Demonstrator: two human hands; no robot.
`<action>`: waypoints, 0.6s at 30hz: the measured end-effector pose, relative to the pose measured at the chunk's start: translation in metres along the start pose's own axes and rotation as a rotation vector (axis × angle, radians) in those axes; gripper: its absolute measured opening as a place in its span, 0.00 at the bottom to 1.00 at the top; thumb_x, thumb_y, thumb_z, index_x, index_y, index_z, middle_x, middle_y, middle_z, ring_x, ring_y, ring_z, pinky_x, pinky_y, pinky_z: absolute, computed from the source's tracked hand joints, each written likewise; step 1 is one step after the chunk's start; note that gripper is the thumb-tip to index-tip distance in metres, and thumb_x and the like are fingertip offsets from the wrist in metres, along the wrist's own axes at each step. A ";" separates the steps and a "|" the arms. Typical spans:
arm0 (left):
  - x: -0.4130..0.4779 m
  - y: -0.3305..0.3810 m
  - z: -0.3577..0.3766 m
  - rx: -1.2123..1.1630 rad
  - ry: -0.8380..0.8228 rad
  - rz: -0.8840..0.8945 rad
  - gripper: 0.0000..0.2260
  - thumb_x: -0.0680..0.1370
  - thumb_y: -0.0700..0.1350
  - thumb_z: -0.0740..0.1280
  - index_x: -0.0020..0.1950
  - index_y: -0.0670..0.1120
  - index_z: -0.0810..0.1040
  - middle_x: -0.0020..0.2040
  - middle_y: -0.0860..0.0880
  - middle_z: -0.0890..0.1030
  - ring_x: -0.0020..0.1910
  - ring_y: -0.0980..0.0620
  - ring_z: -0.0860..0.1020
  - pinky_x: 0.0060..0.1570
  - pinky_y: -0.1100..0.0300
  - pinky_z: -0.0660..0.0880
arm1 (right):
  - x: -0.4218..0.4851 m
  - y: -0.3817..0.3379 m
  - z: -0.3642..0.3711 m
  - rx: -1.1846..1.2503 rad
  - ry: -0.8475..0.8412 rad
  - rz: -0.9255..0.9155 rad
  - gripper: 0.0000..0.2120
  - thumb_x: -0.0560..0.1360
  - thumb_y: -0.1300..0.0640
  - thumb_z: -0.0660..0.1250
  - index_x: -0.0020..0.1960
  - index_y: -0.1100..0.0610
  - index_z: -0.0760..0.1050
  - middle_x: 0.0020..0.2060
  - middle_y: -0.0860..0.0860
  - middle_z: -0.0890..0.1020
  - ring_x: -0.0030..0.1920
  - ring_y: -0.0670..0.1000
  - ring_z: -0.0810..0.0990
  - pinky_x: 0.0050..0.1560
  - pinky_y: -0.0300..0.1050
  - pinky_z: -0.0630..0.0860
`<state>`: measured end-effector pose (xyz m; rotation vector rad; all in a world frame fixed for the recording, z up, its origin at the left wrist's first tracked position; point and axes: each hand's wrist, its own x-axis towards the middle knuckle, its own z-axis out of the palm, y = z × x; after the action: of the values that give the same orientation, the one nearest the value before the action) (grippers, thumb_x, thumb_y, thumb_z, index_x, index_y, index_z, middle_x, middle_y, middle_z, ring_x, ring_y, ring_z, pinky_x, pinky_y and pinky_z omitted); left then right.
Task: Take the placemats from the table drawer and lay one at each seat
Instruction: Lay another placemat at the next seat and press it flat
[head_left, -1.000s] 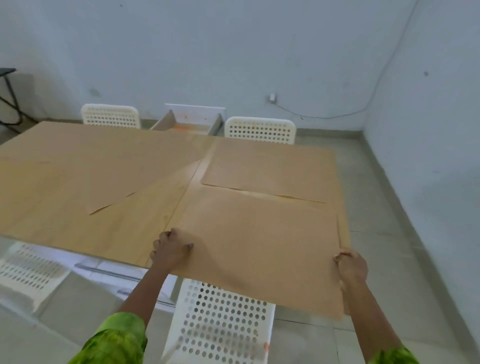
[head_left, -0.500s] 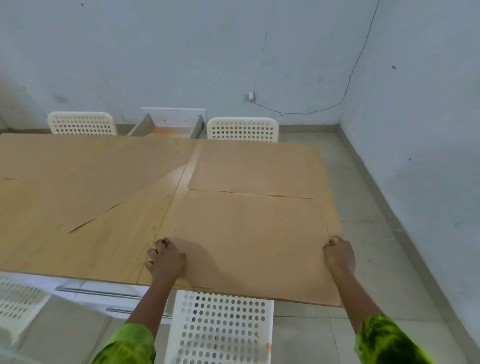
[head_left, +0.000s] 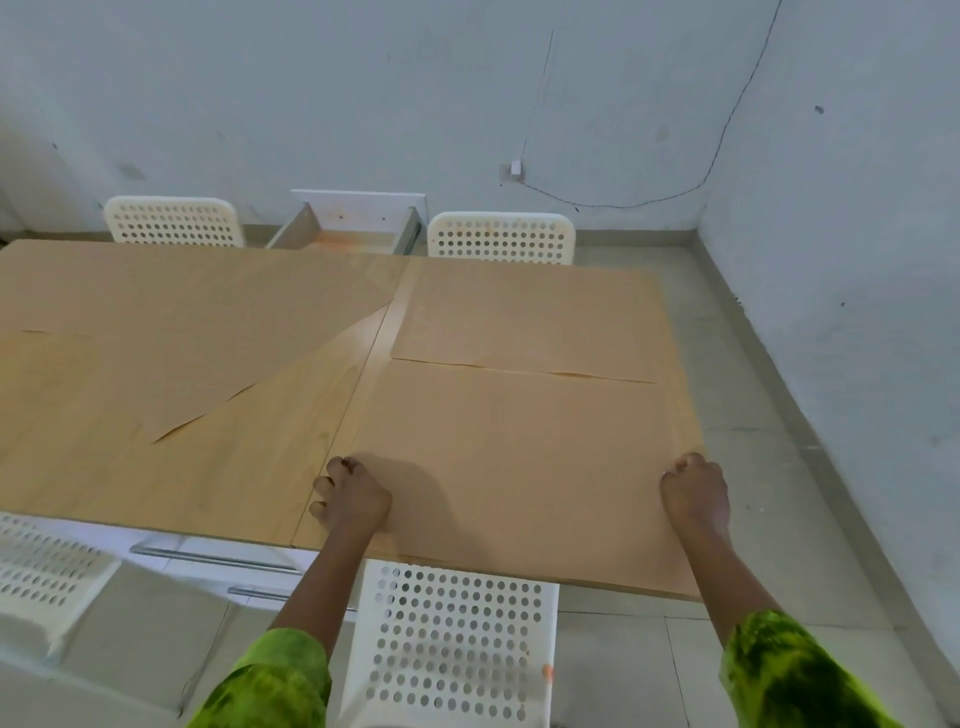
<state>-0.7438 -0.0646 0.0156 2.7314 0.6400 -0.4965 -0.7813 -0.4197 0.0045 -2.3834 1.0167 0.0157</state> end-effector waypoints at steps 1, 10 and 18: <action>0.001 -0.001 -0.001 -0.003 0.003 0.027 0.25 0.77 0.41 0.56 0.74 0.41 0.55 0.74 0.44 0.53 0.70 0.40 0.55 0.68 0.46 0.57 | -0.001 -0.001 0.000 -0.003 0.002 0.003 0.14 0.76 0.60 0.57 0.59 0.62 0.72 0.58 0.62 0.71 0.57 0.62 0.72 0.55 0.52 0.71; 0.004 -0.008 0.000 0.092 0.020 0.151 0.25 0.79 0.47 0.58 0.73 0.38 0.57 0.72 0.42 0.57 0.70 0.38 0.56 0.69 0.45 0.57 | -0.004 -0.004 0.000 -0.023 0.027 0.022 0.14 0.77 0.60 0.56 0.60 0.63 0.71 0.60 0.62 0.71 0.61 0.62 0.69 0.58 0.53 0.69; 0.006 0.017 0.000 0.100 0.144 0.206 0.23 0.78 0.46 0.58 0.71 0.41 0.61 0.72 0.43 0.60 0.71 0.41 0.56 0.69 0.47 0.56 | -0.012 -0.020 0.009 -0.092 0.123 -0.076 0.15 0.76 0.60 0.58 0.61 0.62 0.71 0.59 0.61 0.73 0.62 0.61 0.68 0.58 0.52 0.68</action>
<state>-0.7310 -0.0775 0.0165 2.9053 0.3685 -0.2930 -0.7746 -0.3955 0.0087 -2.5315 1.0004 -0.1156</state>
